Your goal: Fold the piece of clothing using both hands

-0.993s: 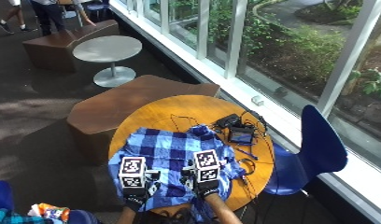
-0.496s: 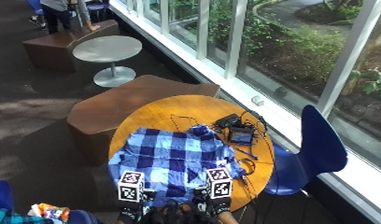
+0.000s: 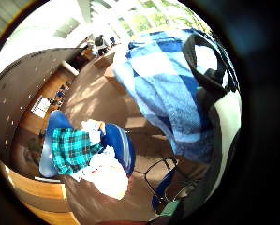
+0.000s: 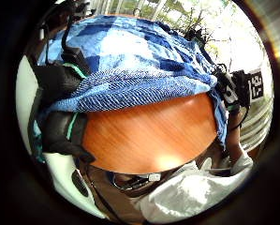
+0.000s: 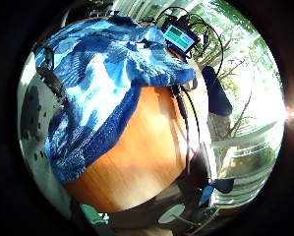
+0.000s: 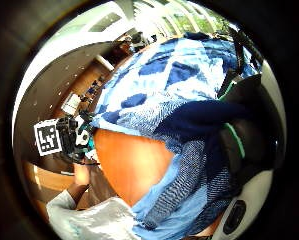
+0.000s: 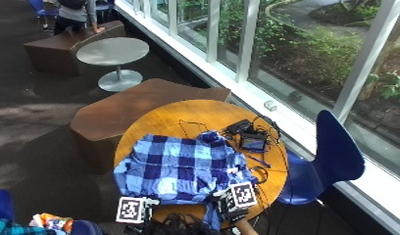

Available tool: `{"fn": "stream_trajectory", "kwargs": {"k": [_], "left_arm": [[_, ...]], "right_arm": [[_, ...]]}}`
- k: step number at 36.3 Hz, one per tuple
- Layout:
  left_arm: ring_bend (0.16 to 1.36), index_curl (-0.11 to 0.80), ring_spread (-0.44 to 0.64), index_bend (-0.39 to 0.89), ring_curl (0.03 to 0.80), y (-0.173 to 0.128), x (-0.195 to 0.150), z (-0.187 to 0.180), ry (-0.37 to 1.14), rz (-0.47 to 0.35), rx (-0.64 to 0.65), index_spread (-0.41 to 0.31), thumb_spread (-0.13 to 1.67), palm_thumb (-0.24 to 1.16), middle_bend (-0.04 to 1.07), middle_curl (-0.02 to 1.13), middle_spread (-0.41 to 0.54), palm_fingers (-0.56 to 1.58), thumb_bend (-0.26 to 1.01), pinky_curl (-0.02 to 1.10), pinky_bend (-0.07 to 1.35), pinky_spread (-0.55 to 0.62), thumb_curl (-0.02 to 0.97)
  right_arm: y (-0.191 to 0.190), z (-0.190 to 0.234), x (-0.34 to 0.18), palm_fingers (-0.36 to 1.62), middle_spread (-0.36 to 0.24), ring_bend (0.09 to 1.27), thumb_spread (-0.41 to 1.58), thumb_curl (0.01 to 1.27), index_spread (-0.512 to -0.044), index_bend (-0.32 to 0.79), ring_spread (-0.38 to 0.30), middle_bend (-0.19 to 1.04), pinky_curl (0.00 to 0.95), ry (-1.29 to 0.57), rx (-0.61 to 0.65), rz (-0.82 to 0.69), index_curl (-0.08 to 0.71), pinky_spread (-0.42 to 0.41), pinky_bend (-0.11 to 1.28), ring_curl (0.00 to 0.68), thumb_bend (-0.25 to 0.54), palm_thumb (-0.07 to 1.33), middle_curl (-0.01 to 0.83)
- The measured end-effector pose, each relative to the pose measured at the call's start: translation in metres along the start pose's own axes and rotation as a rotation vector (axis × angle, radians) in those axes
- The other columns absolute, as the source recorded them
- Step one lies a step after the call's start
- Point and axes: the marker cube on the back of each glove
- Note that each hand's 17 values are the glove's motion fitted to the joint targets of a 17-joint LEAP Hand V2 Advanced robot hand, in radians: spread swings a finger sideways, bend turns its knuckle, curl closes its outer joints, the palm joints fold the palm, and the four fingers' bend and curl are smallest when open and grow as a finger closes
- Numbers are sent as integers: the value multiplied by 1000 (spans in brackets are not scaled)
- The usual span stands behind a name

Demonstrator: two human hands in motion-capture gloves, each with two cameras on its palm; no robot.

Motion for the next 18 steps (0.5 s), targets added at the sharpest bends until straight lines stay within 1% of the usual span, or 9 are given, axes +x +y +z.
{"fn": "stream_trajectory", "kwargs": {"k": [1, 3, 6, 8, 11, 12, 14, 15, 18], "left_arm": [[536, 339, -273, 277, 298, 1, -1, -5, 14, 1, 9, -277, 1152, 550, 355, 394, -267, 1172, 102, 283, 438, -164, 299], [595, 341, -308, 234, 327, 2, 0, -18, 76, 8, 27, -288, 1156, 594, 363, 411, -286, 1223, 114, 294, 425, -197, 307], [637, 350, -343, 201, 352, 3, 2, -48, 196, 40, 37, -298, 1159, 666, 372, 428, -309, 1252, 137, 308, 410, -235, 321], [709, 346, -361, 152, 381, 2, -2, -73, 235, 72, 31, -297, 1162, 708, 356, 432, -319, 1278, 149, 322, 425, -262, 331], [756, 343, -384, 133, 400, 0, -11, -105, 254, 131, 14, -295, 1162, 731, 358, 441, -331, 1279, 143, 336, 440, -288, 335], [801, 334, -390, 99, 417, -2, -14, -111, 250, 152, 3, -295, 1154, 711, 363, 444, -334, 1316, 123, 347, 465, -307, 332], [840, 325, -396, 86, 431, -12, -18, -113, 225, 197, -41, -294, 1143, 688, 401, 458, -342, 1339, 94, 359, 483, -321, 330], [863, 316, -397, 65, 442, -20, -20, -110, 207, 219, -78, -292, 1137, 662, 438, 469, -348, 1372, 71, 369, 507, -336, 326], [904, 304, -400, 75, 461, -51, -21, -93, 162, 259, -227, -293, 1135, 632, 502, 485, -364, 1385, 36, 391, 554, -360, 321]], "right_arm": [[0, -4, -1, 1264, -213, 476, 1215, 327, -321, 239, -248, 319, 333, -29, 16, -4, 350, -216, 526, 320, 237, 799, 341], [2, -16, -2, 1307, -232, 518, 1226, 326, -314, 219, -264, 361, 336, -105, 36, -10, 361, -229, 492, 344, 240, 818, 363], [7, -39, -2, 1357, -244, 573, 1244, 324, -308, 186, -276, 412, 337, -244, -5, -23, 371, -248, 463, 368, 245, 842, 392], [10, -59, 1, 1384, -245, 609, 1264, 323, -306, 169, -278, 445, 338, -317, -74, -42, 373, -266, 454, 385, 253, 861, 410], [11, -90, 7, 1391, -243, 667, 1286, 320, -303, 159, -276, 467, 342, -391, -230, -98, 375, -292, 455, 408, 261, 884, 428], [9, -98, 10, 1418, -245, 721, 1294, 319, -302, 145, -270, 475, 343, -416, -286, -119, 373, -306, 455, 429, 263, 891, 435], [-3, -109, 14, 1425, -240, 757, 1304, 318, -301, 140, -265, 500, 350, -461, -385, -146, 372, -321, 468, 441, 266, 902, 448], [-12, -110, 16, 1425, -241, 773, 1307, 320, -299, 140, -262, 505, 355, -477, -425, -148, 372, -329, 483, 448, 271, 916, 452], [-51, -103, 24, 1406, -240, 814, 1318, 322, -295, 128, -254, 523, 367, -481, -492, -114, 367, -341, 517, 468, 273, 931, 465]]}}
